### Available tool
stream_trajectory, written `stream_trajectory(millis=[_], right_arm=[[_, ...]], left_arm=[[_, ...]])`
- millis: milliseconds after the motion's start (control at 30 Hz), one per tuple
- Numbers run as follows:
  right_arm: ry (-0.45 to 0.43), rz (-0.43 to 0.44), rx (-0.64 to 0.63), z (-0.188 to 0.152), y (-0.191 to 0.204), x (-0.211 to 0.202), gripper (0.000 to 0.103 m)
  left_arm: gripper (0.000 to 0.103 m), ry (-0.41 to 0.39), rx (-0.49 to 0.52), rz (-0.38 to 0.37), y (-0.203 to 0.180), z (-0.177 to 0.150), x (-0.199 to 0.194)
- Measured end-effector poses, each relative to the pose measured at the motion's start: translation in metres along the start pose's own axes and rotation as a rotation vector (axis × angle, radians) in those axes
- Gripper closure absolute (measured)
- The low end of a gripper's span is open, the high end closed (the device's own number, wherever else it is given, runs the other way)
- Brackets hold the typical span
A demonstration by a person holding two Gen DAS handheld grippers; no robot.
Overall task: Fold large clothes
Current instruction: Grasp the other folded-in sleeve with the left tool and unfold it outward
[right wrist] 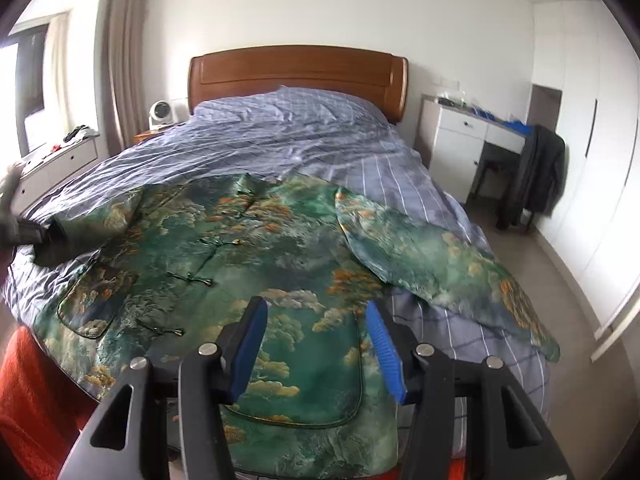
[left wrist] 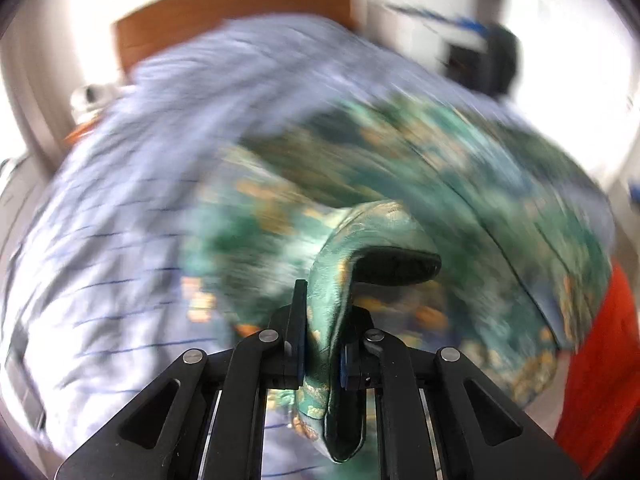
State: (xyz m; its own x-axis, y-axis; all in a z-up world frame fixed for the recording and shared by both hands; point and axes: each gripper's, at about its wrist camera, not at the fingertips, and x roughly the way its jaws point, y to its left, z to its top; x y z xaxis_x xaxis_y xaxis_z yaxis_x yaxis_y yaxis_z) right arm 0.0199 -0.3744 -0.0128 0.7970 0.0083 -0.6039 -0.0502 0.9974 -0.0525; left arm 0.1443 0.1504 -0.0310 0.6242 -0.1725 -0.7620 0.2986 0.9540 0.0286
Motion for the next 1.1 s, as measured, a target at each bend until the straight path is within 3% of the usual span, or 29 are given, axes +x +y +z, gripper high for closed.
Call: stream_trajectory(millis=[133,267,367,467,600,667,767,933,1000,1100], right_arm=[[0.005,-0.001,0.008,0.001,-0.001,0.003,0.05],[0.026,-0.006,0.035,-0.001,-0.015,0.011,0.05],[0.061,-0.013,0.07,-0.005,-0.03,0.016,0.049],[0.121,-0.021,0.105,-0.014,-0.048,0.026,0.04],[0.235,0.012,0.155,-0.03,-0.07,0.048,0.04],[0.288,0.03,0.197,-0.041,-0.078,0.058,0.039],[0.287,0.03,0.232,-0.048,-0.082,0.055,0.039],[0.225,-0.036,0.147,-0.033,-0.074,0.038,0.04],[0.193,-0.047,0.138,-0.023,-0.072,0.031,0.04],[0.133,-0.057,0.135,-0.008,-0.066,0.02,0.039]], left_arm=[[0.09,-0.047,-0.195,0.197,0.097,-0.003,-0.038],[0.065,-0.045,-0.374,0.39,0.163,-0.031,-0.061],[0.048,-0.048,-0.468,0.436,0.183,-0.059,-0.074],[0.034,-0.041,-0.51,0.373,0.167,-0.08,-0.069],[0.022,0.031,-0.465,0.153,0.107,-0.103,-0.041],[0.022,0.087,-0.434,0.058,0.074,-0.107,-0.019],[0.022,0.155,-0.396,-0.042,0.018,-0.111,0.012],[0.021,0.101,-0.342,-0.12,-0.04,-0.082,0.01],[0.014,0.06,-0.307,-0.102,-0.06,-0.069,0.002],[0.012,0.011,-0.26,-0.059,-0.078,-0.051,-0.01]])
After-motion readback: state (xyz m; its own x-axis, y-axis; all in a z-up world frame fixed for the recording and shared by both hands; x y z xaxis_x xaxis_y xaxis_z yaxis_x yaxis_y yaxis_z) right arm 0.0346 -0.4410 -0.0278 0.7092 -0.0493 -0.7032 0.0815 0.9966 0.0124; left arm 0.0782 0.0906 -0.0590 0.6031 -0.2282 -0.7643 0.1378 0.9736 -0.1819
